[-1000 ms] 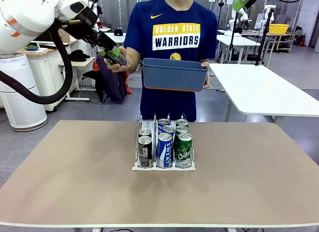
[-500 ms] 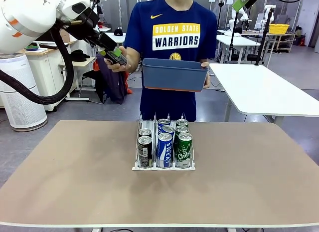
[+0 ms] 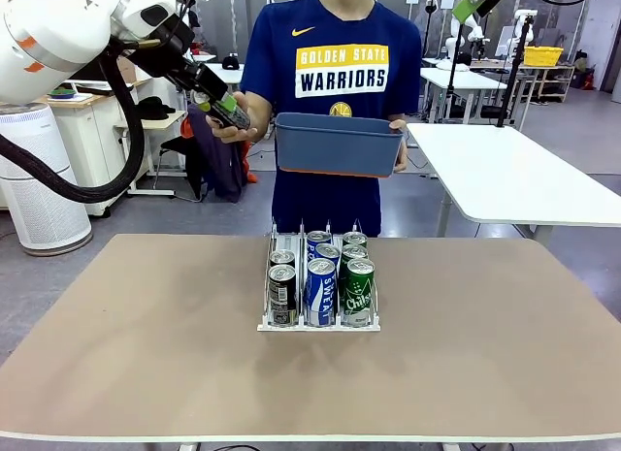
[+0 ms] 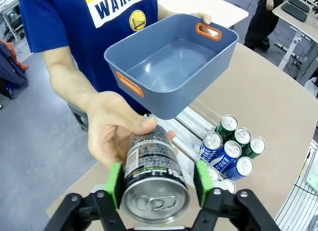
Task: Fill the beverage cans into the dispenser.
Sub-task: Pick up the Pepsi coke handed by the human.
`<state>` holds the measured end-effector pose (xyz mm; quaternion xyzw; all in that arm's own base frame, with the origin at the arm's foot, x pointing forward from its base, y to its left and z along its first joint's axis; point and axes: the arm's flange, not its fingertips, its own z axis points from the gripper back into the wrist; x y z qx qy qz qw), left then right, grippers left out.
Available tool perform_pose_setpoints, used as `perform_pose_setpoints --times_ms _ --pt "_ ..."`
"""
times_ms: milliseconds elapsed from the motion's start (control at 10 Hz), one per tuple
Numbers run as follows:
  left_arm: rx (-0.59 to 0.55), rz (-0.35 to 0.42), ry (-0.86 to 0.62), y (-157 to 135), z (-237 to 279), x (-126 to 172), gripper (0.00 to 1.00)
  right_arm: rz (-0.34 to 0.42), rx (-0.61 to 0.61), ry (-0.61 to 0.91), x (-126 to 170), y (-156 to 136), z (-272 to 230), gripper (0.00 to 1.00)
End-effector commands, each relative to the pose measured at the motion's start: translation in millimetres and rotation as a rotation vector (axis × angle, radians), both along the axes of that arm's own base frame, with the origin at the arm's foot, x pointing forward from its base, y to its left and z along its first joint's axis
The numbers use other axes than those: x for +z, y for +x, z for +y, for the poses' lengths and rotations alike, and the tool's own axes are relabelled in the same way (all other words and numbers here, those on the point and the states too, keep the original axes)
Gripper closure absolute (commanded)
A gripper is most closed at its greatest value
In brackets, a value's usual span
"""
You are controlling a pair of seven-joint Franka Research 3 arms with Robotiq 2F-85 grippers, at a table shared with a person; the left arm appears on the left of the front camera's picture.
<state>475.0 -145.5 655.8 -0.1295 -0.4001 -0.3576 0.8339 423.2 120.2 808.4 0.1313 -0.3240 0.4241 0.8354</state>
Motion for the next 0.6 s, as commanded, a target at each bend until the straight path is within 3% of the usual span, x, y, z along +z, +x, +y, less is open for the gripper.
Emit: perform_pose_setpoints --times_ms 0,100,500 --pt "0.003 0.018 0.01 -1.4 2.6 0.0 0.64 0.002 0.003 0.002 -0.6 -0.5 0.1 0.0" --pt "0.006 0.023 0.011 -2.1 2.6 -0.9 1.0 0.002 0.003 0.002 -0.6 -0.5 0.1 0.0" --pt "0.036 0.039 0.043 -4.6 4.6 -4.3 1.0 0.002 0.003 0.002 -0.6 -0.5 0.1 0.0"
